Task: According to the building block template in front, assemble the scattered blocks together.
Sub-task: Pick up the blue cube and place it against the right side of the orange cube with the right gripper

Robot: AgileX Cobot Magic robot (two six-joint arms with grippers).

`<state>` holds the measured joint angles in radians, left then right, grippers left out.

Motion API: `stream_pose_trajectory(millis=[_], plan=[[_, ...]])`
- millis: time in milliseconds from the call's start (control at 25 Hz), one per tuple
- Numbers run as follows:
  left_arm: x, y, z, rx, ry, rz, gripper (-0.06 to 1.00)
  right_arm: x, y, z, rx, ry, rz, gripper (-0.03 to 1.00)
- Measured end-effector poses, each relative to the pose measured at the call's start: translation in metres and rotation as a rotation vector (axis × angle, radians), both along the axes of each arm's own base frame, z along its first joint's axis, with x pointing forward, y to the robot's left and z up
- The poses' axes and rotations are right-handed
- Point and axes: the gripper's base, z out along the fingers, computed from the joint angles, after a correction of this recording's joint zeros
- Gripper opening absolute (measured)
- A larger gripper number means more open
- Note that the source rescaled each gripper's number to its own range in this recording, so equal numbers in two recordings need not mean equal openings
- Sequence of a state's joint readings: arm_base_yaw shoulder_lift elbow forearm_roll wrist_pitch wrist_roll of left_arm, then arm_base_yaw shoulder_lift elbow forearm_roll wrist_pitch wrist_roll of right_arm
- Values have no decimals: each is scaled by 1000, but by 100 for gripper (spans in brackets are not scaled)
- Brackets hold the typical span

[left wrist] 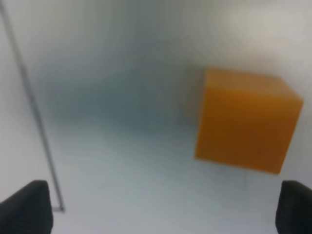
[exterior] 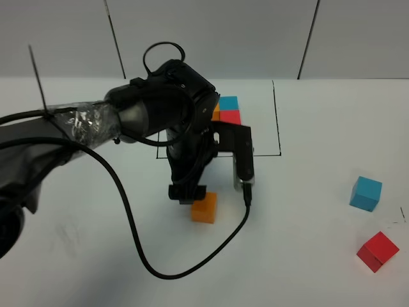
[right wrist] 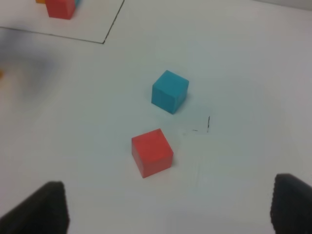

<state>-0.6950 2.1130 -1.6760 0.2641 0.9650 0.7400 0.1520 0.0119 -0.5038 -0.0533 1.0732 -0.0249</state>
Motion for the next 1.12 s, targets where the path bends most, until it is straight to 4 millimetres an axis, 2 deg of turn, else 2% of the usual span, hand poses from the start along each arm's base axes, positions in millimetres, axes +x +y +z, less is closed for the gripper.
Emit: stream_pose_trajectory(millis=[80,200,320,400,520,600,680,800,880,960,1120], plan=[[6,15,25,18,-111,97,100,0,0,0,0,0,0,71],[23,60,66,57,-303,343,100,0,0,0,0,0,0,71],[33,132,101,145,-409,648,97,0,0,0,1,0,0,71],[33,178,123,155,-446,808,95,0,0,0,1,0,0,71],[17,242,156,45,-471,1056,88,0,0,0,1,0,0,71],[-4,278,179,-51,-483,1197,86,0,0,0,1,0,0,71],[-34,305,204,-131,-525,1303,84,0,0,0,1,0,0,71],[-91,332,236,-207,-617,1419,83,0,0,0,0,0,0,71],[-137,337,250,-263,-683,1476,82,0,0,0,0,0,0,71],[-181,333,256,-315,-741,1491,82,0,0,0,0,0,0,71],[-270,304,252,-533,-861,1371,80,0,0,0,0,0,0,71]])
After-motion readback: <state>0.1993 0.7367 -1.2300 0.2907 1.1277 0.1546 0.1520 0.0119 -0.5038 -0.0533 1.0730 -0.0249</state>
